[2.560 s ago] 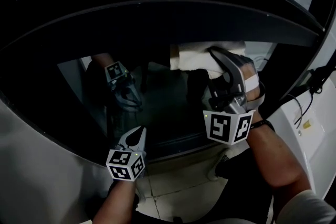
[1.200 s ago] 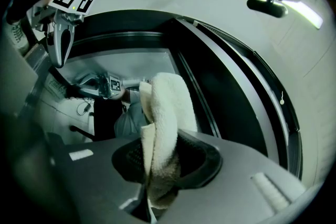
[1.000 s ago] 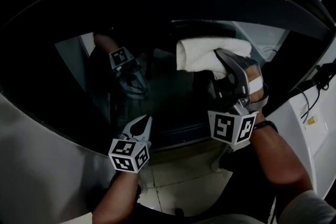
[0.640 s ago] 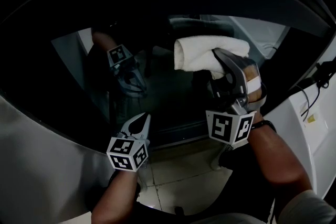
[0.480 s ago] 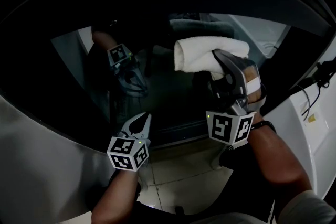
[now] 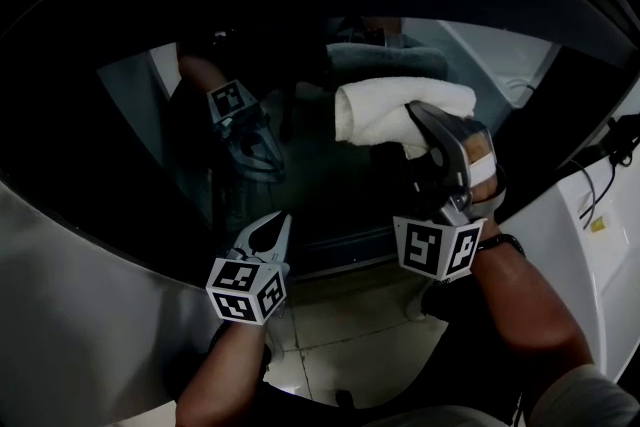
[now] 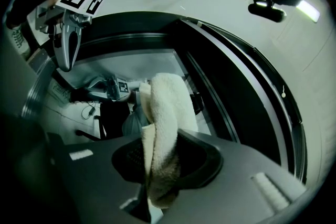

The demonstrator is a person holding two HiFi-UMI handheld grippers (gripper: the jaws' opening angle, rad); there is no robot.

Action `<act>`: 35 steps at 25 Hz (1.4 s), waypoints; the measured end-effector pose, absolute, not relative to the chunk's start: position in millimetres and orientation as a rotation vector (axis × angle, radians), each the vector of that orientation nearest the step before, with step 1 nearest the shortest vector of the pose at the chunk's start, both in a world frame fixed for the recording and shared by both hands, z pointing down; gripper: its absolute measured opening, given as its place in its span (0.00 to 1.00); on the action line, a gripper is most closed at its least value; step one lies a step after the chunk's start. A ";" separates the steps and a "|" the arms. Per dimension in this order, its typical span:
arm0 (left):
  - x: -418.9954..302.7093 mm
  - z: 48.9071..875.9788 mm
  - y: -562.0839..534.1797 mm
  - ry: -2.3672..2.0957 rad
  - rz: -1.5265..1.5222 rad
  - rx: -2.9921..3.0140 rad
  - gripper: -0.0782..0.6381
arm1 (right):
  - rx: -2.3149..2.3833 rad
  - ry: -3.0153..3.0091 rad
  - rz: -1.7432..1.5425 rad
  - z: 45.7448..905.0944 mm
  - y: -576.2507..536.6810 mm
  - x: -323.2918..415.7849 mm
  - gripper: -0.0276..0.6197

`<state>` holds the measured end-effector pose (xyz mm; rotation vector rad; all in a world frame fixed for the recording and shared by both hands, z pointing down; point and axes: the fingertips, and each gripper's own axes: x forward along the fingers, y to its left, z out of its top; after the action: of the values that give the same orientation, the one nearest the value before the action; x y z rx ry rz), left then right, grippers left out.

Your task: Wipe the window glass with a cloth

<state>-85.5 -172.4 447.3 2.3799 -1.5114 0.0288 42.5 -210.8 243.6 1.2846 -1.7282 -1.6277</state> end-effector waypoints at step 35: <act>-86.4 450.8 -175.4 -1.478 0.071 2.363 0.13 | 1.233 -1.780 -1.544 293.4 -213.9 34.5 0.17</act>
<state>-86.4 -175.4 450.8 2.3632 -1.4782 0.0709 34.5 -213.9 293.4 1.2329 -1.7805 -1.5442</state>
